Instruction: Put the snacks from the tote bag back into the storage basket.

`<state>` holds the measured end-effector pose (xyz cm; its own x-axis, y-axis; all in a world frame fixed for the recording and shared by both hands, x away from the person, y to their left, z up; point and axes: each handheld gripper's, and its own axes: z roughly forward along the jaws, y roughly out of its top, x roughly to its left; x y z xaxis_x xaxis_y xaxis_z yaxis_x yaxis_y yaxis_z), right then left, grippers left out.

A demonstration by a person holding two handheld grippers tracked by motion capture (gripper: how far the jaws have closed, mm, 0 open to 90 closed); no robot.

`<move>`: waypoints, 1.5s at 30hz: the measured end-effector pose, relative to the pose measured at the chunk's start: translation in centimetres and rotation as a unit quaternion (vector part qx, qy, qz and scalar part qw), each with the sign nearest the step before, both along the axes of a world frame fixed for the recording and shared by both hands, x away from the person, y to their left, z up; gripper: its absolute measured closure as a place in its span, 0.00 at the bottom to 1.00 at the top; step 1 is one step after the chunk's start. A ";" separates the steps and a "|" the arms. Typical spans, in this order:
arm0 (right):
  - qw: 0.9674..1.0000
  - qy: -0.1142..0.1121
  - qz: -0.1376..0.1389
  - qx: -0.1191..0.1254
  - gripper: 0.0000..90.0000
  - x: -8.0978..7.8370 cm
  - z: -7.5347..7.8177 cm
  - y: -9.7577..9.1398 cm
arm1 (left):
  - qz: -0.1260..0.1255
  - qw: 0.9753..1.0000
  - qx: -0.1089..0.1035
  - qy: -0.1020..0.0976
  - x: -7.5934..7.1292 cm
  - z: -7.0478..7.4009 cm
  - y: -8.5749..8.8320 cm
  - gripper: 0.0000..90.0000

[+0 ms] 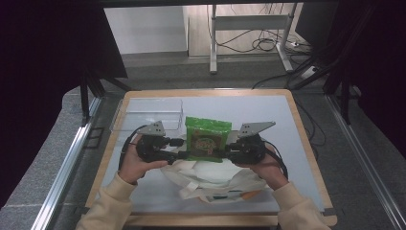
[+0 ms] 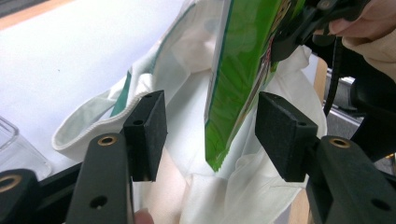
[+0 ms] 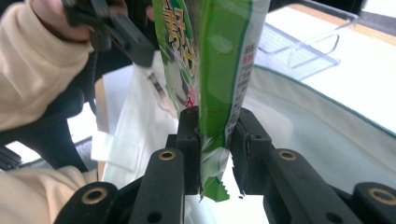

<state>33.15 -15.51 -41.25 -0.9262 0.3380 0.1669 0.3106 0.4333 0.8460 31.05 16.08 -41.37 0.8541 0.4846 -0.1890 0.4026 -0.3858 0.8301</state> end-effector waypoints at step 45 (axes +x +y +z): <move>0.984 -0.033 0.035 -0.171 0.82 0.1 -0.7 1.2 | -0.057 0.997 0.054 -0.005 1.8 4.0 -1.0 0.42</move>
